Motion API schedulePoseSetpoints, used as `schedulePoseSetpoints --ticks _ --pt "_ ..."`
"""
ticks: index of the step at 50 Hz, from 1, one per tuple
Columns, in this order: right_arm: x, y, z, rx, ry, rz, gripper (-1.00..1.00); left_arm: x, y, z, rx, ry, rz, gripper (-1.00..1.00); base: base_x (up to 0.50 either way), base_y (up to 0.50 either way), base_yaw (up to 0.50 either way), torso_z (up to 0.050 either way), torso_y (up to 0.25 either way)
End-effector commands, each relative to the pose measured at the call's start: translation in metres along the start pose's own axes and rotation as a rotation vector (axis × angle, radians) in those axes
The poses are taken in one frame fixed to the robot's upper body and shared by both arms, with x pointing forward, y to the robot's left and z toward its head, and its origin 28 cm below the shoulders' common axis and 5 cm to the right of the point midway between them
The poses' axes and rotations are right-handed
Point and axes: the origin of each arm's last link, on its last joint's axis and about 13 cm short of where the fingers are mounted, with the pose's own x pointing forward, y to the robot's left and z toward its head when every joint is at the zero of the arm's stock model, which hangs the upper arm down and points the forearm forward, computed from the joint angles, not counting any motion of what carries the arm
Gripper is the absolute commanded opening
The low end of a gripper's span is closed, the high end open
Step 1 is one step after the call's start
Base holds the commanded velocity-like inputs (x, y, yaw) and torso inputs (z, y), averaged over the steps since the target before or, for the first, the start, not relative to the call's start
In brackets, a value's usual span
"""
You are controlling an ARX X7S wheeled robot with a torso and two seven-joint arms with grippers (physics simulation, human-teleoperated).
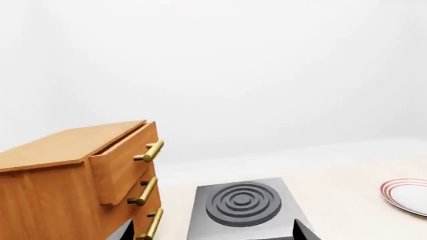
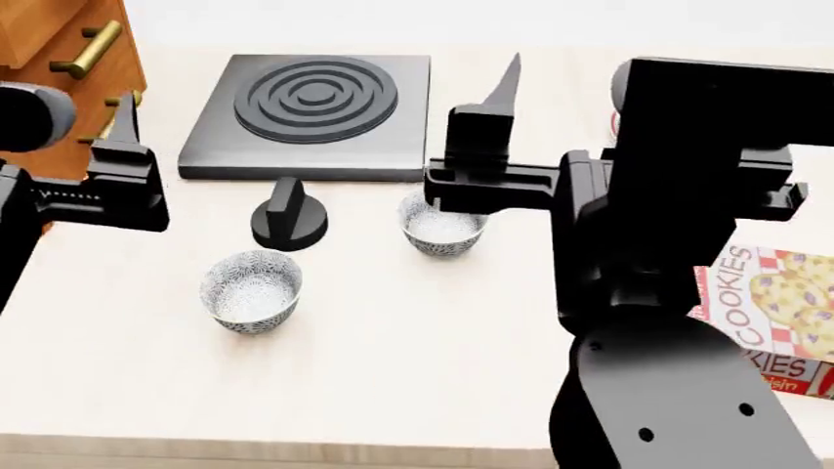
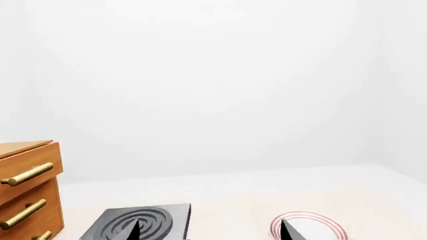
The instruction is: Pick the akita bowl next to the ramekin and place it on the plate.
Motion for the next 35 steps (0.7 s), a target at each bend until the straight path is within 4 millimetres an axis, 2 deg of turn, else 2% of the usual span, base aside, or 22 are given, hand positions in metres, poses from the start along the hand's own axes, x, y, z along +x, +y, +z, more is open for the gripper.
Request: schedulePoseSetpoints --ticks 1,4,9,10,12,16,35 --pt "-0.005 -0.028 0.014 -0.050 -0.044 -0.048 1.00 -0.014 0.014 0.014 -0.014 0.017 0.032 1.00 0.00 0.00 0.00 0.000 0.000" --pt "-0.005 -0.033 0.007 -0.008 -0.061 -0.072 1.00 -0.019 0.012 0.000 -0.033 0.018 0.023 1.00 0.00 0.00 0.00 0.000 0.000" --pt "-0.008 -0.032 -0.002 -0.034 -0.045 -0.044 1.00 -0.021 0.015 -0.003 -0.083 0.000 0.059 1.00 0.00 0.00 0.00 0.000 0.000" --pt "-0.009 -0.032 -0.004 -0.038 -0.041 -0.043 1.00 -0.021 0.015 -0.005 -0.048 0.012 0.054 1.00 0.00 0.00 0.00 0.000 0.000" --pt "-0.011 -0.034 -0.010 -0.052 -0.039 -0.036 1.00 -0.022 0.016 -0.005 -0.049 0.007 0.058 1.00 0.00 0.00 0.00 0.000 0.000" --pt "-0.010 -0.034 -0.011 -0.021 -0.031 -0.041 1.00 -0.020 0.015 0.000 -0.044 -0.010 0.044 1.00 0.00 0.00 0.00 0.000 0.000" --pt "-0.014 -0.037 -0.023 0.002 -0.040 -0.045 1.00 -0.022 0.012 -0.005 -0.029 -0.016 0.010 1.00 0.00 -0.06 0.00 0.000 0.000"
